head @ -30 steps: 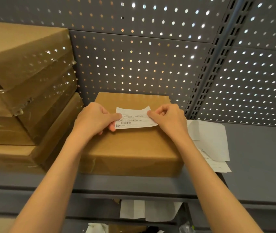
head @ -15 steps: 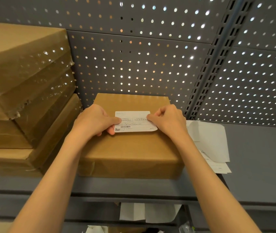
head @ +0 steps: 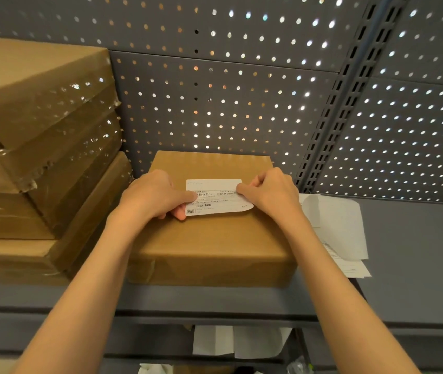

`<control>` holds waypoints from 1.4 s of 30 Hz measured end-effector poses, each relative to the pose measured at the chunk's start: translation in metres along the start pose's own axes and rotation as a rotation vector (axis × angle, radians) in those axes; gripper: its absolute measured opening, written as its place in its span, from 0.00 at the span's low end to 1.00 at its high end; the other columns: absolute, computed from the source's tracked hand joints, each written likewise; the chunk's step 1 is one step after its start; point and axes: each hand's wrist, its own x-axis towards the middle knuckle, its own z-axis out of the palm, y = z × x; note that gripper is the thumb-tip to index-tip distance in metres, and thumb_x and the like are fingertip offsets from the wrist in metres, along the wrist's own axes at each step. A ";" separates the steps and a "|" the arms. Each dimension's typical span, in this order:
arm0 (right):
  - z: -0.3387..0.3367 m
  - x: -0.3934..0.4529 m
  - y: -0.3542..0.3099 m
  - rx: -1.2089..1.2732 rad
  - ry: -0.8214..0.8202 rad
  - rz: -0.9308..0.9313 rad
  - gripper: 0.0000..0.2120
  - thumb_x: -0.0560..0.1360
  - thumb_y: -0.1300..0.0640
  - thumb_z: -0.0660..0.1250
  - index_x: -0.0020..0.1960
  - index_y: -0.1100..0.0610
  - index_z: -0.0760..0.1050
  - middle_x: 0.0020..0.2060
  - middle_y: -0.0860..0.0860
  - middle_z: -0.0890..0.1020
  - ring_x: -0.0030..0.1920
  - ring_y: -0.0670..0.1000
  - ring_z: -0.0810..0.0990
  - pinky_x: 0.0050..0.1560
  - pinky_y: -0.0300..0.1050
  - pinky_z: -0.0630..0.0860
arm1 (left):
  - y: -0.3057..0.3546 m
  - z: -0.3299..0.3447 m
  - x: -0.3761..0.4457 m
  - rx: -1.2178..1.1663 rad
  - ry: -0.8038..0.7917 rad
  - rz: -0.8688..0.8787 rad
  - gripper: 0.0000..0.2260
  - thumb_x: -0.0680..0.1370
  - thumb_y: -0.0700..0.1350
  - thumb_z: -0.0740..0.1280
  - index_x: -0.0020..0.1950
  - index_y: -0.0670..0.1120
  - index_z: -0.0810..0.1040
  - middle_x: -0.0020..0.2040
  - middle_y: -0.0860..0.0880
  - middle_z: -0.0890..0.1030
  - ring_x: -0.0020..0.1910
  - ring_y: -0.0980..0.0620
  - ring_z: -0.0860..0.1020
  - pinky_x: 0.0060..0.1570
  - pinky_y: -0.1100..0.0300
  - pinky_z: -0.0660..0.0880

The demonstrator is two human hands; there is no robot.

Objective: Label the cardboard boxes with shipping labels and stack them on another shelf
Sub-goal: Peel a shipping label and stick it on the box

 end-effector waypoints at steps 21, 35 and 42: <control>0.015 -0.023 -0.021 -0.041 -0.317 -0.459 0.23 0.83 0.50 0.44 0.76 0.56 0.56 0.76 0.53 0.58 0.76 0.49 0.53 0.73 0.40 0.47 | 0.004 0.018 -0.010 0.210 -0.032 0.599 0.21 0.84 0.47 0.47 0.77 0.45 0.52 0.77 0.49 0.54 0.76 0.55 0.52 0.67 0.70 0.44; 0.007 -0.020 0.000 -0.278 -0.303 -0.326 0.26 0.83 0.47 0.41 0.76 0.59 0.53 0.77 0.52 0.53 0.76 0.47 0.50 0.72 0.38 0.45 | -0.011 0.014 -0.010 0.287 -0.049 0.389 0.22 0.83 0.49 0.43 0.77 0.47 0.51 0.78 0.52 0.50 0.76 0.57 0.49 0.70 0.65 0.46; 0.000 -0.023 0.004 -0.255 -0.269 -0.317 0.26 0.83 0.49 0.42 0.76 0.61 0.53 0.77 0.55 0.52 0.77 0.49 0.49 0.73 0.39 0.45 | -0.010 0.018 -0.018 0.351 0.044 0.359 0.22 0.83 0.48 0.43 0.77 0.43 0.50 0.78 0.48 0.49 0.76 0.54 0.48 0.71 0.63 0.44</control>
